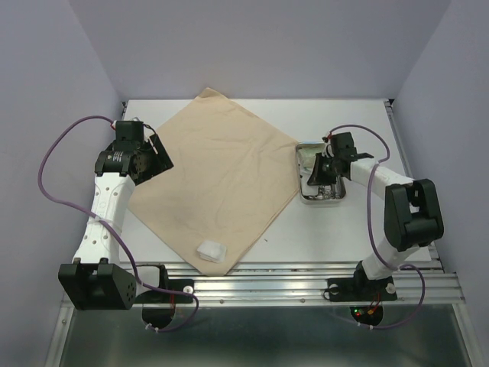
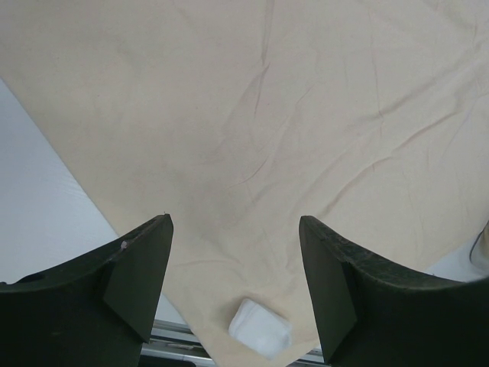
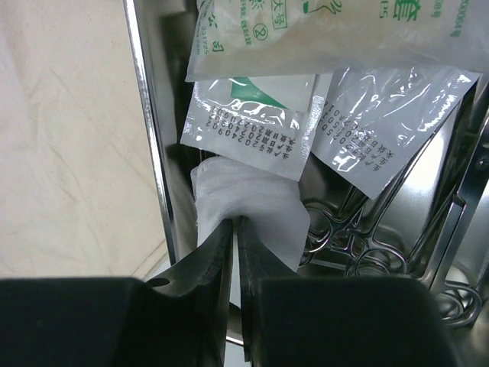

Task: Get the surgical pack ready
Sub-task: Pick up the medical item from the surgical kit, then place the medical item in the container.

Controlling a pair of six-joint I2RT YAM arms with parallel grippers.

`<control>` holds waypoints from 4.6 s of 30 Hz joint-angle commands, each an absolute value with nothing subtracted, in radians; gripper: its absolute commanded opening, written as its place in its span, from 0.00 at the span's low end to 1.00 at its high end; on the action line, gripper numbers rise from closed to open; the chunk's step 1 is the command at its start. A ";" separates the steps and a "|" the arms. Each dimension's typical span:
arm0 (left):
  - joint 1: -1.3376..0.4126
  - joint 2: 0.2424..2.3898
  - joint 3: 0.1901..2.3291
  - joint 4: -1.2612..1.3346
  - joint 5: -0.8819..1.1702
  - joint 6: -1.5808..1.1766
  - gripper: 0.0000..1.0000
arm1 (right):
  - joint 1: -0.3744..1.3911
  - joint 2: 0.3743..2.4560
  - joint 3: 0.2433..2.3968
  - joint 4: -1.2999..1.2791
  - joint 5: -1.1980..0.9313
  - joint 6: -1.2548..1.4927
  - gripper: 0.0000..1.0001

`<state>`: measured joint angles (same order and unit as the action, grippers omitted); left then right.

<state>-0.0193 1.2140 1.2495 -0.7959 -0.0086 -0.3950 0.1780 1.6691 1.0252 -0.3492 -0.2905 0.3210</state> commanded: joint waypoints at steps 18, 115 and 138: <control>-0.015 1.193 1.318 -0.816 -0.064 -0.385 0.78 | 0.611 1.459 1.094 -0.398 -0.271 0.397 0.47; -0.015 1.193 1.239 -0.778 -0.041 -0.377 0.78 | -0.092 1.358 0.917 -0.284 -0.342 0.509 0.01; -0.015 1.190 1.235 -0.770 -0.028 -0.382 0.78 | -0.092 1.543 0.871 -0.238 -0.374 0.448 0.08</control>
<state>-0.0193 1.2030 1.2358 -0.7902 -0.0296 -0.3935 -0.0906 1.5398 0.8684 -0.2607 -0.3855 0.4824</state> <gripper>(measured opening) 0.784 0.166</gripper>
